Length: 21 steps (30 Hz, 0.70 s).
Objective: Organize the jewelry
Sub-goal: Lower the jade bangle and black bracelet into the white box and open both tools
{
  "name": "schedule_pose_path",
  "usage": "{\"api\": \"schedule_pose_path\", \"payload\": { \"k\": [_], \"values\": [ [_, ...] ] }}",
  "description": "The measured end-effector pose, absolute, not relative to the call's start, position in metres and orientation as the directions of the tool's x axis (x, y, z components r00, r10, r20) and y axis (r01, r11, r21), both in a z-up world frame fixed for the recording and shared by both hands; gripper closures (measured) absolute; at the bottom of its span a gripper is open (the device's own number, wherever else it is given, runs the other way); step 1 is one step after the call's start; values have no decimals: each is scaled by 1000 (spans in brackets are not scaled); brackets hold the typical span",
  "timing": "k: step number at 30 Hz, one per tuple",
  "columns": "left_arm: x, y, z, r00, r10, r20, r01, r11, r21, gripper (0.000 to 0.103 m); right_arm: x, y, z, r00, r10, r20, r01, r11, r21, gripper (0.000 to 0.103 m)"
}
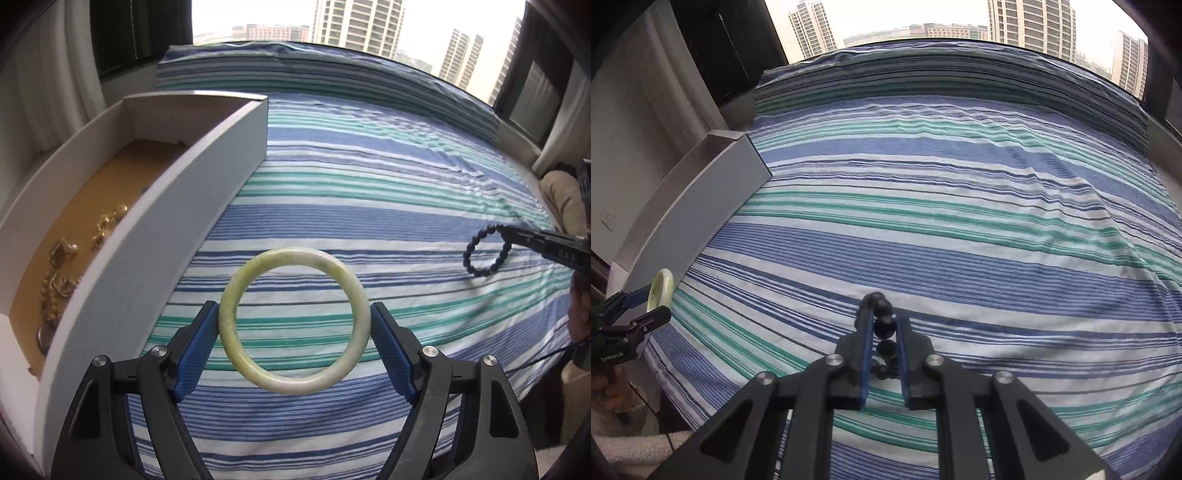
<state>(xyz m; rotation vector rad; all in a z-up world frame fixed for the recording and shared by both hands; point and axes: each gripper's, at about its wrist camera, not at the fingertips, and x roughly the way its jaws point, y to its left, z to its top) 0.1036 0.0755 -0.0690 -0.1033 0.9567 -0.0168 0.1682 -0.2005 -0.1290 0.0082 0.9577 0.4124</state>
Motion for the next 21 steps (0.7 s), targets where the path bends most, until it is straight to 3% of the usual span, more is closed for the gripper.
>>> {"api": "schedule_pose_path", "payload": {
  "k": [6, 11, 15, 21],
  "values": [
    [87, 130, 4, 634, -52, -772, -90, 986, -140, 22, 162, -144, -56, 533, 488, -691, -498, 841, 210, 91],
    [92, 205, 36, 636, 65, -769, -229, 968, -107, 22, 176, -61, 0, 489, 620, -613, -638, 734, 234, 91],
    [108, 260, 24, 601, 168, -781, -350, 934, -69, 22, 191, 22, 19, 434, 683, -587, -727, 651, 219, 91],
    [133, 308, -28, 518, 187, -835, -432, 899, -66, 22, 228, 137, -10, 276, 692, -667, -775, 570, 271, 91]
  ]
}}
